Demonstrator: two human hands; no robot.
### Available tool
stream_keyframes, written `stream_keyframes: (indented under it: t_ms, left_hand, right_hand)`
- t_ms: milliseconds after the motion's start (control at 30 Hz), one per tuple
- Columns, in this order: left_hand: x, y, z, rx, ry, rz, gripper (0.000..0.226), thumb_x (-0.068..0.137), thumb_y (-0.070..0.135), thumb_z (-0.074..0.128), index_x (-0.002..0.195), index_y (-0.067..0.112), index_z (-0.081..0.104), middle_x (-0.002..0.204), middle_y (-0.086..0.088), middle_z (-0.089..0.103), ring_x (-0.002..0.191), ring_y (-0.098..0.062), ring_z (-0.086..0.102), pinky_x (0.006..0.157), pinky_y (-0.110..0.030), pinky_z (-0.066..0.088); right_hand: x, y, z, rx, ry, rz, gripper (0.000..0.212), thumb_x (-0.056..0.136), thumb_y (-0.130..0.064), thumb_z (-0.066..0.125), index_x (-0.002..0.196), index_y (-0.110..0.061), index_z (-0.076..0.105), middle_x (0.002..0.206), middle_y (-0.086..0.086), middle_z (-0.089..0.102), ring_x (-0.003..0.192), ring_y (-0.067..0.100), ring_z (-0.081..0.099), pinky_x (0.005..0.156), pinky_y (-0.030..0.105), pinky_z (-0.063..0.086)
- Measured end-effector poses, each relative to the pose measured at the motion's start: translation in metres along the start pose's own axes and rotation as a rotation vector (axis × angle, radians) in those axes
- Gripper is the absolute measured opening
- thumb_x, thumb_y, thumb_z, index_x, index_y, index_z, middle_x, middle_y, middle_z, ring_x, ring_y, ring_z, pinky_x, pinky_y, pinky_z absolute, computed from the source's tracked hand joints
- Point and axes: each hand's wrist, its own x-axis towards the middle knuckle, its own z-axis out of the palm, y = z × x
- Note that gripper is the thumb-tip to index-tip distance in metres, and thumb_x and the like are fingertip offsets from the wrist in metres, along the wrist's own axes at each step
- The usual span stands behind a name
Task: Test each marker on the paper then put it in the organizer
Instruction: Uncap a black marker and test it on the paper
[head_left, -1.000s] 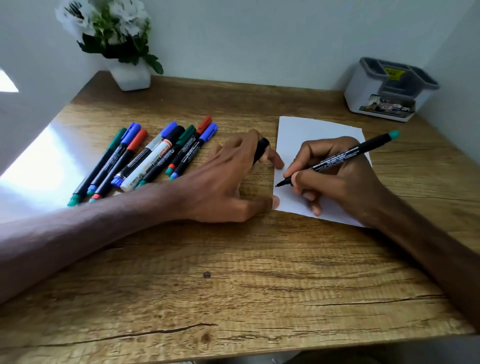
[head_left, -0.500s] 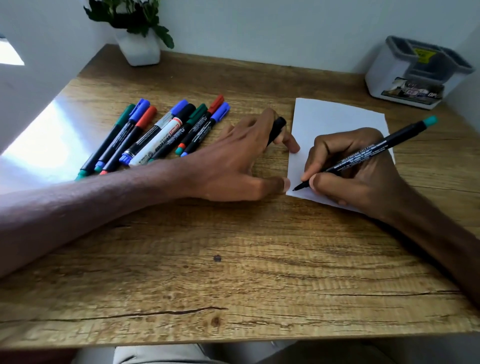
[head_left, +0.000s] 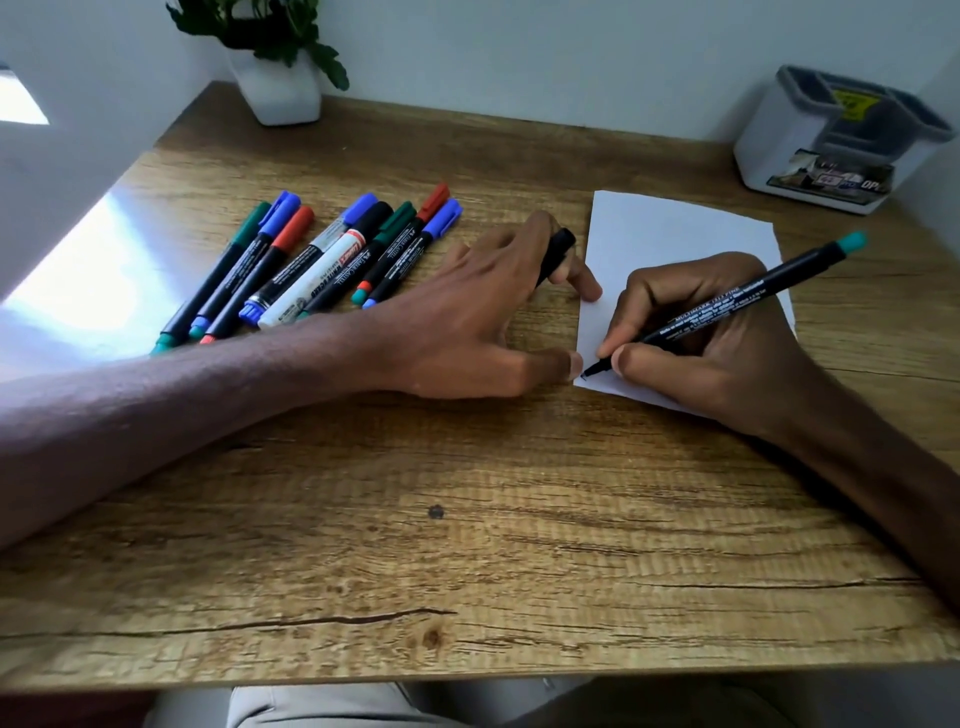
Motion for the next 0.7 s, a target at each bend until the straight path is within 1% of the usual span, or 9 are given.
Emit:
stream_keyframes:
  t_ms: [67, 133, 200, 267, 333, 367, 467, 633, 700]
  left_hand:
    - [0.0001, -0.0010, 0.0001, -0.003, -0.003, -0.002, 0.051, 0.087, 0.050, 0.070, 0.112, 0.019, 0.038, 0.132, 0.024, 0.051, 0.114, -0.003, 0.042, 0.108, -0.045, 0.037]
    - [0.0002, -0.0013, 0.0003, -0.007, -0.005, -0.008, 0.052, 0.086, 0.051, 0.069, 0.113, 0.019, 0.039, 0.132, 0.025, 0.051, 0.115, -0.003, 0.042, 0.108, -0.046, 0.037]
    - [0.0003, -0.0011, 0.0007, -0.011, -0.006, -0.010, 0.054, 0.085, 0.052, 0.068, 0.115, 0.018, 0.039, 0.132, 0.025, 0.051, 0.116, -0.004, 0.043, 0.108, -0.047, 0.038]
    - [0.0002, -0.0012, 0.0004, -0.014, -0.011, -0.012, 0.054, 0.086, 0.051, 0.069, 0.117, 0.017, 0.040, 0.129, 0.027, 0.050, 0.117, -0.004, 0.042, 0.108, -0.046, 0.038]
    - [0.0001, -0.0016, -0.0001, -0.015, -0.021, -0.017, 0.054, 0.088, 0.049, 0.070, 0.120, 0.016, 0.041, 0.122, 0.032, 0.046, 0.115, -0.002, 0.041, 0.108, -0.045, 0.038]
    - [0.0003, -0.0022, 0.0004, -0.013, -0.020, -0.014, 0.054, 0.088, 0.049, 0.070, 0.120, 0.016, 0.041, 0.122, 0.031, 0.045, 0.114, -0.001, 0.041, 0.107, -0.044, 0.037]
    - [0.0006, -0.0032, 0.0007, -0.012, -0.017, -0.012, 0.055, 0.088, 0.050, 0.070, 0.121, 0.016, 0.041, 0.127, 0.027, 0.046, 0.115, 0.000, 0.040, 0.107, -0.042, 0.037]
    - [0.0007, -0.0031, 0.0001, -0.014, -0.026, -0.013, 0.055, 0.088, 0.049, 0.070, 0.122, 0.016, 0.042, 0.122, 0.032, 0.044, 0.113, 0.000, 0.040, 0.107, -0.041, 0.037]
    - [0.0008, -0.0029, 0.0002, -0.009, -0.022, -0.011, 0.054, 0.087, 0.050, 0.069, 0.118, 0.017, 0.041, 0.126, 0.029, 0.047, 0.114, -0.001, 0.041, 0.108, -0.043, 0.037]
  right_hand:
    - [0.0004, 0.0004, 0.0002, 0.008, 0.001, 0.000, 0.003, 0.075, -0.003, 0.071, 0.073, -0.003, 0.073, 0.069, 0.002, 0.070, 0.059, 0.008, 0.063, 0.056, 0.014, 0.044]
    - [0.0007, 0.0004, 0.0000, 0.009, 0.007, -0.003, 0.006, 0.075, -0.010, 0.071, 0.073, -0.005, 0.073, 0.069, 0.003, 0.071, 0.060, 0.009, 0.064, 0.056, 0.014, 0.045]
    - [0.0003, -0.0003, -0.0002, 0.012, 0.011, 0.000, 0.003, 0.075, -0.005, 0.072, 0.072, -0.004, 0.073, 0.068, 0.002, 0.070, 0.059, 0.008, 0.063, 0.056, 0.013, 0.044]
    - [0.0003, -0.0010, 0.0004, 0.002, 0.019, -0.002, 0.005, 0.075, 0.001, 0.070, 0.072, -0.003, 0.073, 0.067, -0.002, 0.069, 0.057, 0.005, 0.061, 0.055, 0.011, 0.042]
    - [0.0003, -0.0008, 0.0006, -0.004, 0.019, -0.003, 0.005, 0.075, 0.001, 0.070, 0.073, -0.002, 0.073, 0.067, -0.004, 0.068, 0.056, 0.004, 0.060, 0.054, 0.011, 0.041]
    - [0.0004, -0.0003, 0.0004, -0.006, 0.019, -0.004, 0.005, 0.075, 0.001, 0.070, 0.073, -0.002, 0.073, 0.067, -0.003, 0.068, 0.056, 0.004, 0.060, 0.054, 0.011, 0.041]
    - [0.0012, -0.0002, -0.0004, -0.011, 0.024, -0.004, 0.005, 0.075, 0.001, 0.070, 0.073, -0.001, 0.073, 0.067, -0.002, 0.068, 0.057, 0.004, 0.061, 0.055, 0.011, 0.042]
    - [0.0009, 0.0008, 0.0008, -0.031, 0.035, -0.021, 0.005, 0.076, 0.003, 0.070, 0.073, 0.000, 0.073, 0.065, -0.008, 0.066, 0.055, 0.001, 0.059, 0.055, 0.008, 0.039]
    - [0.0010, 0.0010, 0.0000, -0.027, 0.036, -0.017, 0.005, 0.076, 0.003, 0.070, 0.073, 0.000, 0.073, 0.064, -0.008, 0.065, 0.054, 0.001, 0.059, 0.054, 0.008, 0.040]
